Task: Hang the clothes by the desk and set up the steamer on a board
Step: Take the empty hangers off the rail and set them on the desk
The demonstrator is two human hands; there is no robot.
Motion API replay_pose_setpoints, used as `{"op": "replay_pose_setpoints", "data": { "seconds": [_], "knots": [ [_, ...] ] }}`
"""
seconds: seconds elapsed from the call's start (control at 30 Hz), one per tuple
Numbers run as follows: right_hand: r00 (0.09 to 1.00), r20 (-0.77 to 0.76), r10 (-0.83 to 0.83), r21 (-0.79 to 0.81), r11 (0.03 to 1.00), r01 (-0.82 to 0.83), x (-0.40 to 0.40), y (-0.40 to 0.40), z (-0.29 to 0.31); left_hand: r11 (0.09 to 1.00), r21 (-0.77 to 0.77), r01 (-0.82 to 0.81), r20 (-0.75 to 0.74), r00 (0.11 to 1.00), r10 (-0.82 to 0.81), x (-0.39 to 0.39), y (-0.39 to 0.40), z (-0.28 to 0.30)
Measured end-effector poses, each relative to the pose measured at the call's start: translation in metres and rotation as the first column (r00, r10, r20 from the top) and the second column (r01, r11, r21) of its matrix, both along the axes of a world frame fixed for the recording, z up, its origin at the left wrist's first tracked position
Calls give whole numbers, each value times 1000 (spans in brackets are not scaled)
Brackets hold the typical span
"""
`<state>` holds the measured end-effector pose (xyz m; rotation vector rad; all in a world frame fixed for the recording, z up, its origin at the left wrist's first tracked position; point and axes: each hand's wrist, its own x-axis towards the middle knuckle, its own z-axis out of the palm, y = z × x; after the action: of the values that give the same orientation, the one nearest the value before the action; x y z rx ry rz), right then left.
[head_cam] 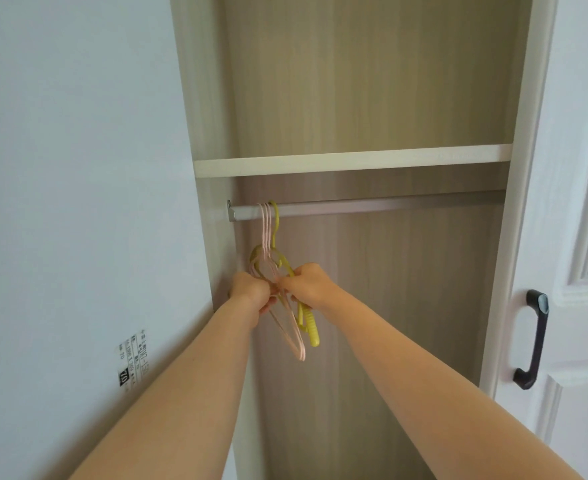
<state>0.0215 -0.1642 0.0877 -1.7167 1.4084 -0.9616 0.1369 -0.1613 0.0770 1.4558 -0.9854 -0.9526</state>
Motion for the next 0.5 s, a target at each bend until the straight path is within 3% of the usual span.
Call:
{"op": "replay_pose_setpoints", "data": {
  "seconds": [0.07,0.33,0.5],
  "knots": [
    [1000,-13,-21,30,999,21,1,-6,-3,1000,19,5,-35,999,-4,-1,0,-1],
    [982,186,-23,111,994,2,-4,-8,-12,1000,6,19,-147,989,-18,-4,-11,-3],
    [984,178,9,85,996,-25,-6,-8,-17,999,21,32,-185,982,-28,-8,-15,-5]
  ]
}}
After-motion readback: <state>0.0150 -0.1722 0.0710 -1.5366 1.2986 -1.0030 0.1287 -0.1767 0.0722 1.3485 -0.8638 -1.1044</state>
